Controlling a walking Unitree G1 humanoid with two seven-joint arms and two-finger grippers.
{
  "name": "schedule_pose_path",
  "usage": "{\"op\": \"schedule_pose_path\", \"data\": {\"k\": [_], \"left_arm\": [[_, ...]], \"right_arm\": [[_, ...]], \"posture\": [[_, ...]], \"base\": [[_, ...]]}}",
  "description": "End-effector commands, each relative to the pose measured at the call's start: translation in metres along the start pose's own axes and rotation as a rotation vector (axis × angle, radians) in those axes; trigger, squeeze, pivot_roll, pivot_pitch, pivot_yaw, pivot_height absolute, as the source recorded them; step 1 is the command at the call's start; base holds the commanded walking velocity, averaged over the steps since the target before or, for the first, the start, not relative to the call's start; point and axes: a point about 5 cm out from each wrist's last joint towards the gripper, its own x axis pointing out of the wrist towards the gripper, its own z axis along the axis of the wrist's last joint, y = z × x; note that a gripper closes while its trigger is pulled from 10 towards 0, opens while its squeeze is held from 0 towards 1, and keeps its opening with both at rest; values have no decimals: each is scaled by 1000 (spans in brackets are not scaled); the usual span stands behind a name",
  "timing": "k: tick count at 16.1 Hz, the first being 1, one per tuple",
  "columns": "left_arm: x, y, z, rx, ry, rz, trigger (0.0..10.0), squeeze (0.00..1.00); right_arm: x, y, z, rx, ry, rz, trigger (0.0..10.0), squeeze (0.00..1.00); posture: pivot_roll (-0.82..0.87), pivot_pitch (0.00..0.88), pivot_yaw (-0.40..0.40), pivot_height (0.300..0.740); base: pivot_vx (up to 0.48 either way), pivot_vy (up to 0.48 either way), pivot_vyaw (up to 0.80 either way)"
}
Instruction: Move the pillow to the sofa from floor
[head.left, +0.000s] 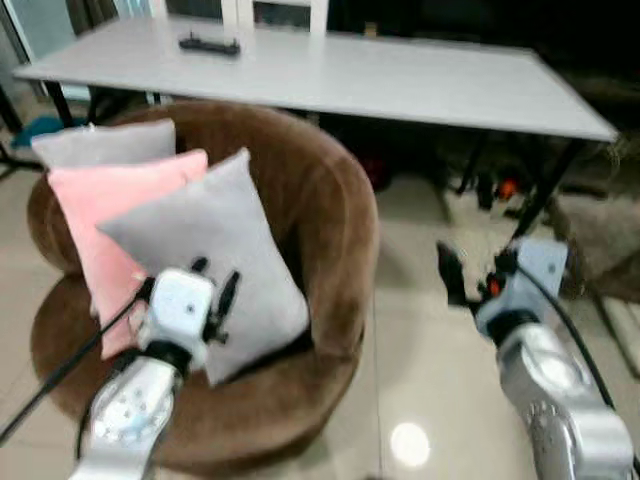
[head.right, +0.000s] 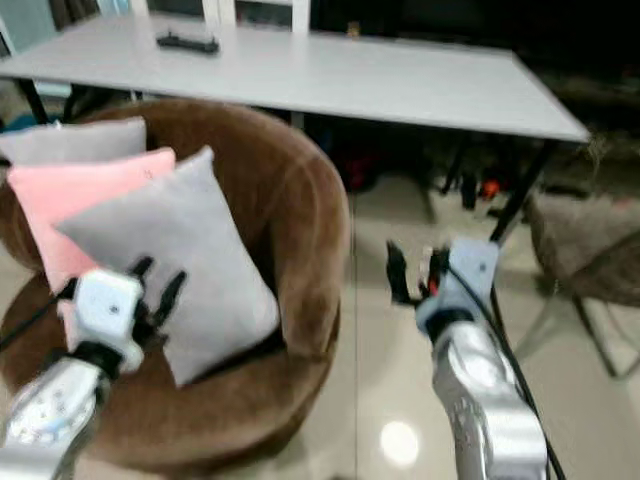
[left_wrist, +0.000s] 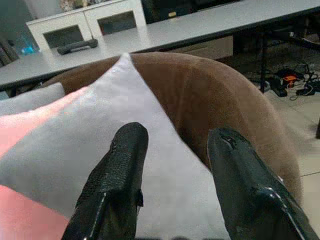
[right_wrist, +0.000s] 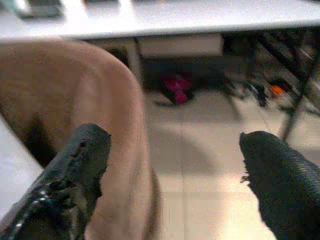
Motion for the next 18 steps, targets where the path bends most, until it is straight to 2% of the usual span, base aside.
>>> {"op": "schedule_pose_path", "data": {"k": [1, 3, 4, 5, 6, 7, 10, 11, 13, 15, 16, 18], "left_arm": [[5, 7, 6, 20, -20, 39, 10000, 0], [9, 7, 6, 13, -22, 52, 10000, 0], [10, 6, 6, 10, -24, 53, 10000, 0], [10, 5, 5, 7, -23, 54, 10000, 0], [11, 5, 5, 7, -22, 55, 10000, 0], [13, 5, 3, 9, -22, 53, 10000, 0], [27, 8, 1, 33, -35, 43, 10000, 0], [34, 10, 3, 32, -45, 41, 10000, 0], [40, 14, 3, 32, -48, 43, 10000, 0], [45, 12, 1, 18, -52, 23, 10000, 0], [46, 11, -1, 13, -50, 11, 10000, 0], [47, 12, -3, 9, -46, 5, 10000, 0]], "right_arm": [[0, -1, 4, -7, 8, -18, 10000, 1000], [1, -1, 3, -26, 27, -32, 10000, 1000], [2, -1, 3, -32, 32, -34, 10000, 914], [4, -3, 3, -41, 36, -50, 10000, 435], [5, -5, 3, -45, 39, -63, 10000, 149], [6, -7, 2, -52, 46, -83, 10000, 0], [17, -13, -2, -95, 48, -121, 10000, 0], [16, -20, -4, -87, 54, -167, 10000, 0], [10, -21, -5, -79, 49, -178, 10000, 0], [-11, -19, -4, -84, 15, -159, 10000, 0], [-26, -21, -6, -83, 13, -156, 10000, 0], [-45, -27, -8, -76, 27, -182, 10000, 0]], "posture": [[43, 0, -48, 740], [40, 0, -45, 740], [40, 0, -45, 740], [41, 0, -45, 740], [42, 0, -45, 740], [43, 0, -44, 740], [43, 0, -37, 740], [45, 0, -21, 740], [22, 0, 12, 740], [-1, 0, 41, 740], [-14, 0, 53, 740], [-26, 0, 61, 740]], "base": [[0, 0, -775], [0, 0, -775], [0, 0, -775], [0, 0, -781], [0, 0, -775], [0, 0, -775], [0, 0, -777], [0, 0, -775], [0, 0, -778], [0, 0, -778], [0, 0, -781], [0, 0, -778]]}}
